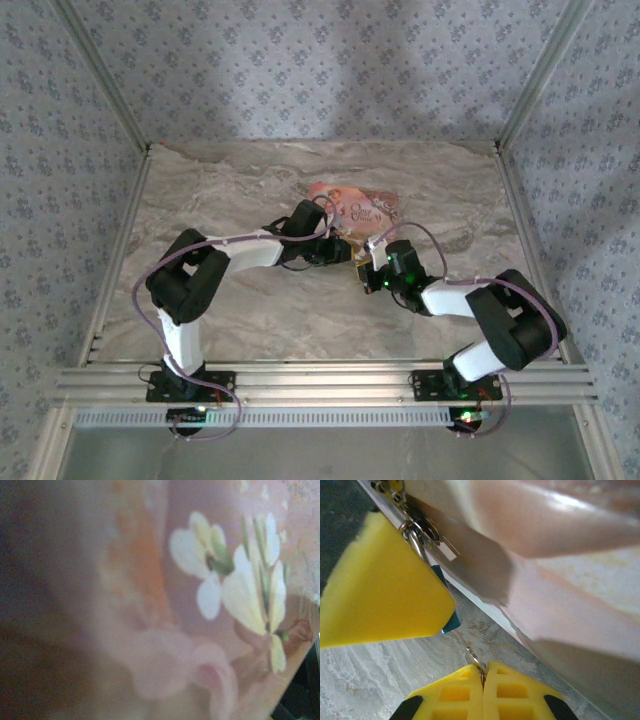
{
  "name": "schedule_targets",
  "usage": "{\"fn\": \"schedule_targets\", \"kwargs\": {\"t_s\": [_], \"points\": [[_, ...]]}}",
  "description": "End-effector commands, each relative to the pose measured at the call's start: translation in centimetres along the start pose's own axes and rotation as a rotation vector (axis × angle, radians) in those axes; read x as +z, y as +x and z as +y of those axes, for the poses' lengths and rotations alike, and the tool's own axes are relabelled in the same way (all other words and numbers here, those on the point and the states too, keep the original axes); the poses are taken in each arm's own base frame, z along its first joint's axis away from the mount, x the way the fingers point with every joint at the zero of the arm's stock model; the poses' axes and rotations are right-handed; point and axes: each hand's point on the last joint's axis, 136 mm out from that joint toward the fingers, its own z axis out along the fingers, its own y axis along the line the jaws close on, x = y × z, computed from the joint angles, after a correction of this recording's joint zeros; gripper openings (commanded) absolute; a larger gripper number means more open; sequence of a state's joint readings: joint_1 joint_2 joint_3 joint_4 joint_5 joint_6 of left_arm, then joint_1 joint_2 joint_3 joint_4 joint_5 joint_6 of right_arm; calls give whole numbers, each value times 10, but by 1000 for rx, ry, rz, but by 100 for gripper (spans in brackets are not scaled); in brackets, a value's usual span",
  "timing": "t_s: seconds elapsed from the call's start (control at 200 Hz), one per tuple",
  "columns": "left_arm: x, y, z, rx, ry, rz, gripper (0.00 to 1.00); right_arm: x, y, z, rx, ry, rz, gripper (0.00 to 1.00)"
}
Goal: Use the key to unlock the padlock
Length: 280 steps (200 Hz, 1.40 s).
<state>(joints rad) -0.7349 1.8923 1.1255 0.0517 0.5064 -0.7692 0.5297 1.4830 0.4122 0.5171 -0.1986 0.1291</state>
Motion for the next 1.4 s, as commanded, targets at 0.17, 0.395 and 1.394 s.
{"fn": "schedule_targets", "kwargs": {"t_s": [0.17, 0.395, 1.394], "points": [[-16, -12, -37, 29, 101, -20, 19, 2, -34, 8, -45, -44, -90, 0], [-16, -12, -38, 27, 102, -18, 19, 4, -41, 8, -43, -46, -107, 0], [-11, -12, -35, 18, 99, -5, 19, 1, -81, 22, -17, -129, -212, 0]]}}
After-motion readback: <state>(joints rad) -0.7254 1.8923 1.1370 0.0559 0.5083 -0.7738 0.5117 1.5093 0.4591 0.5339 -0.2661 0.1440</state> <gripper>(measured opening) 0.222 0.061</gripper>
